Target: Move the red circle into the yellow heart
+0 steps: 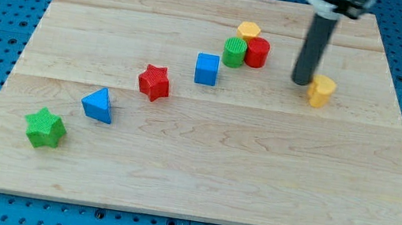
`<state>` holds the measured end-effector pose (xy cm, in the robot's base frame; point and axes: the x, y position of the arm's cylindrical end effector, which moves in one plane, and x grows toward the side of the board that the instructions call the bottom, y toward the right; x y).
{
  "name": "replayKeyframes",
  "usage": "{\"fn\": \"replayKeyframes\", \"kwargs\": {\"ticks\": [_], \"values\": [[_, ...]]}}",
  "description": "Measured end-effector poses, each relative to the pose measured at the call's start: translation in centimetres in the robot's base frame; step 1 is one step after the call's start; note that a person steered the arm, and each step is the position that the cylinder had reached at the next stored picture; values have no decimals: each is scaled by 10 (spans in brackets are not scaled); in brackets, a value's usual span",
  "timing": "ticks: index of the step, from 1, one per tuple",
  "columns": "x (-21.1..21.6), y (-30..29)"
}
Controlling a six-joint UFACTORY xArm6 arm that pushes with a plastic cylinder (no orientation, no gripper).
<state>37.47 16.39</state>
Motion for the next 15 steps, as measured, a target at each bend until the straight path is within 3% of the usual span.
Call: {"fn": "replayKeyframes", "kwargs": {"ticks": [1,2,3,4,6,8,9,12,14,15], "values": [[-7,-6],[-53,-56],[-137,-87],[-151,-194],[-129,-223],[-95,-138],[-58,-106],[1,-89],[6,-41],[10,-110]]}}
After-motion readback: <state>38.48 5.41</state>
